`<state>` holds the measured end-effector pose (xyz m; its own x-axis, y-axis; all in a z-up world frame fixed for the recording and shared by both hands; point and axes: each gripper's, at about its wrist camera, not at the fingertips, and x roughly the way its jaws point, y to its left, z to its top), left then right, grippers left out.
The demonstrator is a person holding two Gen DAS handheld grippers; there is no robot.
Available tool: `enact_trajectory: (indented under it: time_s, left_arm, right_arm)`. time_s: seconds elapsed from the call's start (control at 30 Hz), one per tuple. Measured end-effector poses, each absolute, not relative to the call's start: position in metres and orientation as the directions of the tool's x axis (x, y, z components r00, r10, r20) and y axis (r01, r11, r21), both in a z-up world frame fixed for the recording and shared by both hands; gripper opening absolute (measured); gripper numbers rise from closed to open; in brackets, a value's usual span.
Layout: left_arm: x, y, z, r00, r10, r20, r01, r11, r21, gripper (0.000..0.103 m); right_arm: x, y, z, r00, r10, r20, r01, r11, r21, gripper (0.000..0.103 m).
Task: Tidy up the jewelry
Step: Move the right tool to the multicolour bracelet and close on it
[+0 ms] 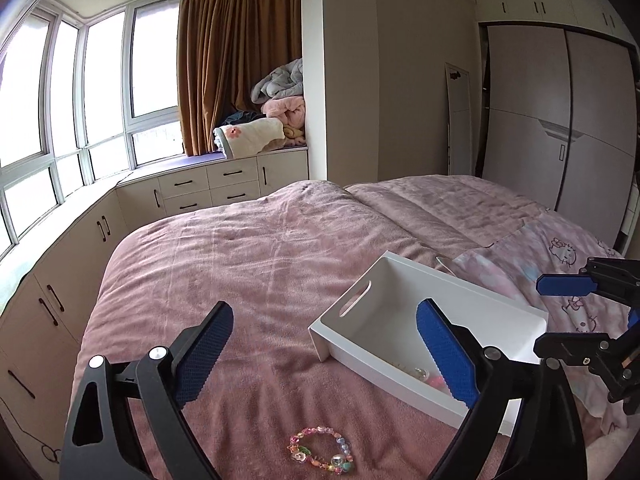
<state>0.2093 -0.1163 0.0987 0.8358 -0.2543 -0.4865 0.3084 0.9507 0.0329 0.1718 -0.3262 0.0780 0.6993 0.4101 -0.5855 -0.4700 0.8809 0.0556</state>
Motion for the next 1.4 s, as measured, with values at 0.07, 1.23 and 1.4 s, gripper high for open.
enact_trajectory:
  time_s: [0.07, 1.23, 1.4]
  left_arm:
    - [0.198, -0.102, 0.102, 0.849, -0.229, -0.476, 0.281, 0.959, 0.040, 0.094]
    - [0.150, -0.041, -0.038, 0.734, -0.185, -0.654, 0.342, 0.932, 0.120, 0.095]
    - [0.163, -0.046, -0.061, 0.685, -0.206, -0.698, 0.385, 0.917, 0.107, 0.085]
  right_arm:
    - [0.169, -0.317, 0.080, 0.697, 0.417, -0.584, -0.481, 0.875, 0.050, 0.067]
    - [0.196, -0.200, 0.003, 0.546, 0.433, -0.717, -0.571, 0.818, 0.059, 0.064]
    - [0.208, -0.189, -0.022, 0.510, 0.423, -0.749, -0.568, 0.820, 0.076, 0.062]
